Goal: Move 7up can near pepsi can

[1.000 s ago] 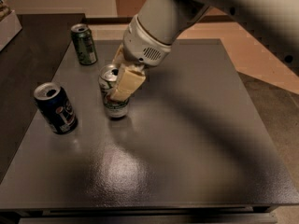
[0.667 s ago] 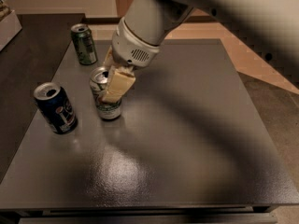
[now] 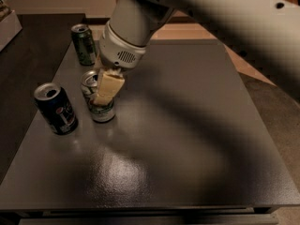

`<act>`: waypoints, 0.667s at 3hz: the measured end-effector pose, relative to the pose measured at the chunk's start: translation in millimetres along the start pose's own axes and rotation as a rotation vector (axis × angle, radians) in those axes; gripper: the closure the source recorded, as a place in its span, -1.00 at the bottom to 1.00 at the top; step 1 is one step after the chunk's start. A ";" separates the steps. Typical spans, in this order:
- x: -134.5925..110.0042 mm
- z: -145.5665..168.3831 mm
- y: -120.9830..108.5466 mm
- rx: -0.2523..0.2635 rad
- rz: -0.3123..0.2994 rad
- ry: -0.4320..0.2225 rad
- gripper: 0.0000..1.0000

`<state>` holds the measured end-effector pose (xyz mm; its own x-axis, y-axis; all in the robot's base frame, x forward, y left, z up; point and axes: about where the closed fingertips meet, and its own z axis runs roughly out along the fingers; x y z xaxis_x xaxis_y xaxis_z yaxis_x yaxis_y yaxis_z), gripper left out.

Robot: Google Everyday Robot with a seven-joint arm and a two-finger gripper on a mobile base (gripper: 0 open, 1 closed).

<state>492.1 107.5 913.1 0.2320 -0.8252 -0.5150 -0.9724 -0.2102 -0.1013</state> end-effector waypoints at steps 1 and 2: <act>-1.0 5.5 0.5 -0.007 -0.011 -0.019 -0.28; -2.4 5.7 1.2 -0.007 -0.014 -0.017 -0.76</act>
Offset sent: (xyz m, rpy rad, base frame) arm -0.0008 0.0032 -0.0036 0.0136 0.0032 0.0128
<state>490.2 112.2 909.3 0.2449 -0.8132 -0.5280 -0.9689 -0.2252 -0.1025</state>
